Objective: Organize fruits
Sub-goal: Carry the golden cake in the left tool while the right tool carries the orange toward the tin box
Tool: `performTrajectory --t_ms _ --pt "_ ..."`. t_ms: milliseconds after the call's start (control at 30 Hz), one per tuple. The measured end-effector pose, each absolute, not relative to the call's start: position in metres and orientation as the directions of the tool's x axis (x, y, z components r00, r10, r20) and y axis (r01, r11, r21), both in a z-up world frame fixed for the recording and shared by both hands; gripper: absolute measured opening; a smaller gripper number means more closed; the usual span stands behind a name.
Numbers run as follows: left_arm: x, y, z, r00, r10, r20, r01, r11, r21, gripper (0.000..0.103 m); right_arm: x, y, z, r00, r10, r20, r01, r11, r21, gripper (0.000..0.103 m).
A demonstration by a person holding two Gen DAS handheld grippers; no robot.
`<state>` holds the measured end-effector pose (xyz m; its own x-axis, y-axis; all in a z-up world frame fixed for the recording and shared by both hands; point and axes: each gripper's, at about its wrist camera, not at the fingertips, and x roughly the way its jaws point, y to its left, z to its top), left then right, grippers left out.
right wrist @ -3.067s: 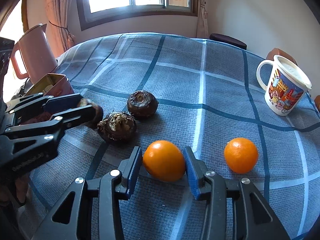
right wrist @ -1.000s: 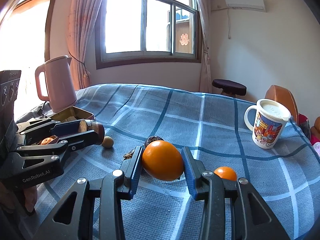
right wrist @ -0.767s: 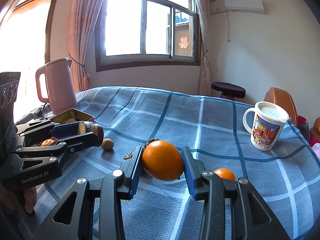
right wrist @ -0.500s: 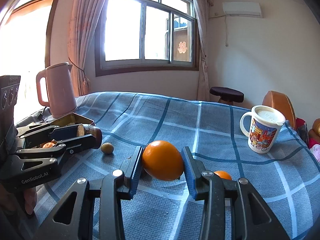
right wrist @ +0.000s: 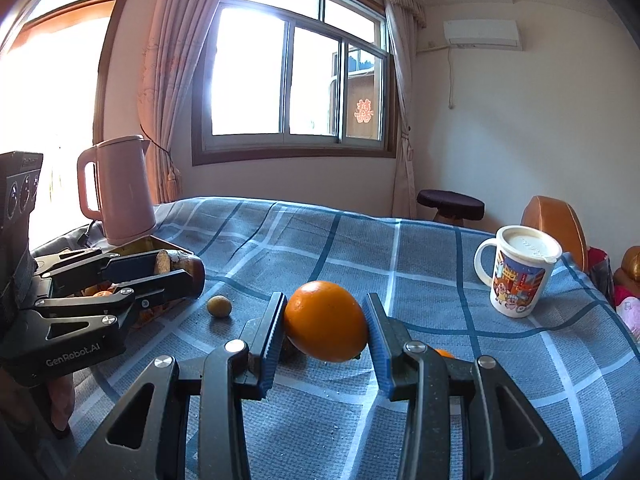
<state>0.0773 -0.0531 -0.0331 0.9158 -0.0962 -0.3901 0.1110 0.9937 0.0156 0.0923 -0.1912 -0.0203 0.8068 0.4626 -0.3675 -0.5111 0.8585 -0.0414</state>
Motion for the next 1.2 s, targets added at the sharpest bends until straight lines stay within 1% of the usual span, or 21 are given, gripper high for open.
performTrajectory --t_ms 400,1200 --pt "0.070 -0.052 -0.032 0.921 -0.098 -0.377 0.111 0.994 0.014 0.036 0.082 -0.187 -0.017 0.826 0.456 -0.330 -0.504 0.861 -0.073 0.041" --pt "0.056 -0.027 -0.030 0.922 -0.079 -0.379 0.080 0.997 -0.015 0.036 0.074 -0.142 -0.020 0.762 0.536 -0.363 -0.590 0.806 -0.049 0.041"
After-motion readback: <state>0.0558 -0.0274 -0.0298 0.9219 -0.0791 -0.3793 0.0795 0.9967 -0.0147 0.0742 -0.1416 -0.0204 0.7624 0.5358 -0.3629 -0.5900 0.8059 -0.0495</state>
